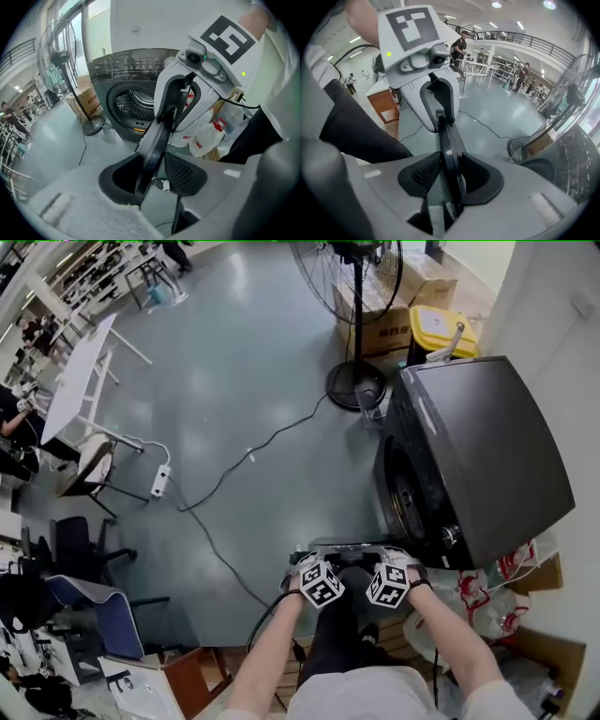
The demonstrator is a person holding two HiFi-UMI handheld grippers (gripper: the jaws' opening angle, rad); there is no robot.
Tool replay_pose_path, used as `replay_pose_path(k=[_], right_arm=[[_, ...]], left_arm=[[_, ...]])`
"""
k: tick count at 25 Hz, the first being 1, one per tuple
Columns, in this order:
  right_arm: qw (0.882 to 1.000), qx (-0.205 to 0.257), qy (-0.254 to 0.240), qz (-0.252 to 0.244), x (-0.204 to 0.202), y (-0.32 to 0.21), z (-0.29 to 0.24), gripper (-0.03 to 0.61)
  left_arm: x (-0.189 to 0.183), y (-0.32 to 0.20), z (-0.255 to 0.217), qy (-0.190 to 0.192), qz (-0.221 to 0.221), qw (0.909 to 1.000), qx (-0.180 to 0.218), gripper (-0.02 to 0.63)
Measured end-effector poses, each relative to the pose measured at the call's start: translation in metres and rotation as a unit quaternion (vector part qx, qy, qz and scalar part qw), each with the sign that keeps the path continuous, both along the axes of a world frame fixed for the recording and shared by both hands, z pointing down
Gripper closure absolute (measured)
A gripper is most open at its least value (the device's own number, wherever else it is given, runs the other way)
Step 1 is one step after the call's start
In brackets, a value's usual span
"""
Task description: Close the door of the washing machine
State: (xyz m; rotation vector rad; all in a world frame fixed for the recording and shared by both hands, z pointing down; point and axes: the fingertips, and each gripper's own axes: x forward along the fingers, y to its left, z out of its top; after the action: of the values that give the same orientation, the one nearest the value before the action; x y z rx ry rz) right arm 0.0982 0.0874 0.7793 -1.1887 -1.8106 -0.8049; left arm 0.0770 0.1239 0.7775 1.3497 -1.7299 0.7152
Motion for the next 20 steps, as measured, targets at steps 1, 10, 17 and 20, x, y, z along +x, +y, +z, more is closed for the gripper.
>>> replay_pose_path(k=[1,10,17,20], right_arm=[[1.000,0.002,0.003,0.007,-0.002,0.000,0.000,0.436],[0.995,0.007,0.071,0.073,-0.014,-0.002,0.003,0.433],[0.986,-0.001,0.109,0.124,-0.022,-0.001,-0.001,0.425],[0.985,-0.006,0.107,0.138,-0.025,-0.001,-0.002,0.425]], left_arm=[[-0.002,0.000,0.000,0.003,0.004,1.0000,0.000,0.446],[-0.016,-0.005,0.007,0.029,0.038,0.9988,0.007,0.446],[-0.022,-0.006,0.005,0.070,0.047,0.9963,0.017,0.446],[-0.025,-0.006,0.003,0.081,0.049,0.9951,0.028,0.447]])
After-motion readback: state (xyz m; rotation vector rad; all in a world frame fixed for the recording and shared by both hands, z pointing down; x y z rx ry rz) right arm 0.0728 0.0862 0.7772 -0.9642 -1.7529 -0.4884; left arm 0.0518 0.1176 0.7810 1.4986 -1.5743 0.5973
